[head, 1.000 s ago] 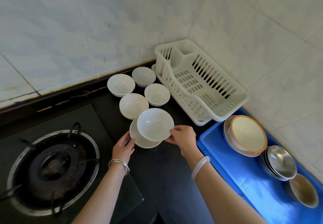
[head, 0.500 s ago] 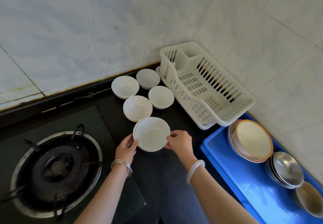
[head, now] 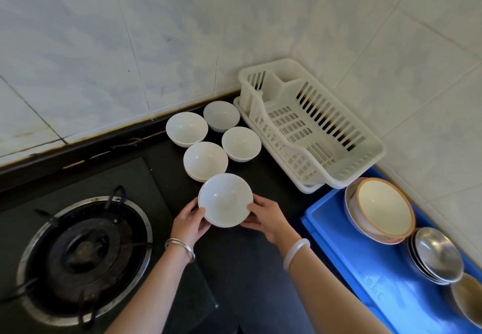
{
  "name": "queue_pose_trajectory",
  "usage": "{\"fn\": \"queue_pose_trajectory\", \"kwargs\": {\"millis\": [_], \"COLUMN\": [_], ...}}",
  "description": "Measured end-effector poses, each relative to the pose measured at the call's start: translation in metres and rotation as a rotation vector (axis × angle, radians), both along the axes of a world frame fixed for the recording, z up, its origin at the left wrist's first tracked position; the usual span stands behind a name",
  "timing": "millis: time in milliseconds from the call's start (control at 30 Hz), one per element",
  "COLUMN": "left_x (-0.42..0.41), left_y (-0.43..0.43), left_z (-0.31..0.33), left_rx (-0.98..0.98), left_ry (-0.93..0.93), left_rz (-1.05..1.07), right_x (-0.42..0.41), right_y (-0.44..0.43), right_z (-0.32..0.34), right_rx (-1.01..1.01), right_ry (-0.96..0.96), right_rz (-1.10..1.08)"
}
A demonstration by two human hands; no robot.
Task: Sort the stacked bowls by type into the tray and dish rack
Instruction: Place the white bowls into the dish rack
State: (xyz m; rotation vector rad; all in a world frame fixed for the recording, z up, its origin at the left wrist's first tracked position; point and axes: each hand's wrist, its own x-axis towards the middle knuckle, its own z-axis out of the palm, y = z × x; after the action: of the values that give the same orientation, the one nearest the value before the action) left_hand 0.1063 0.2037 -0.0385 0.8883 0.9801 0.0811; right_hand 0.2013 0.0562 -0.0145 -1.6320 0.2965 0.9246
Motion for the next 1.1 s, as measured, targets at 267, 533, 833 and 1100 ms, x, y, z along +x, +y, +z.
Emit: {"fn": "queue_pose_trajectory", "kwargs": {"millis": [267, 533, 833, 1100], "left_x": [0.029, 0.151, 0.299, 0.363], "left_y": [-0.006, -0.015, -0.042, -0.053], "left_z": [0.049, 0.11, 0.107, 0.066], "left_rx": [0.089, 0.15, 0.192, 0.182], "left_ry": [-0.1, -0.215, -0.196, -0.093], "left_rz": [-0.055, -0.221, -0.296, -0.313], "right_x": [0.021, 0.122, 0.247, 0.303], "right_y": [-0.019, -0.045, -0.055, -0.053], "right_z": [0.034, 0.102, 0.098, 0.051], "right_rx": [0.078, 0.11, 0.033, -0.027], "right_ry": [-0.143, -0.304, -0.267, -0.23], "right_rz": [-0.091, -0.228, -0.325, -0.339]}}
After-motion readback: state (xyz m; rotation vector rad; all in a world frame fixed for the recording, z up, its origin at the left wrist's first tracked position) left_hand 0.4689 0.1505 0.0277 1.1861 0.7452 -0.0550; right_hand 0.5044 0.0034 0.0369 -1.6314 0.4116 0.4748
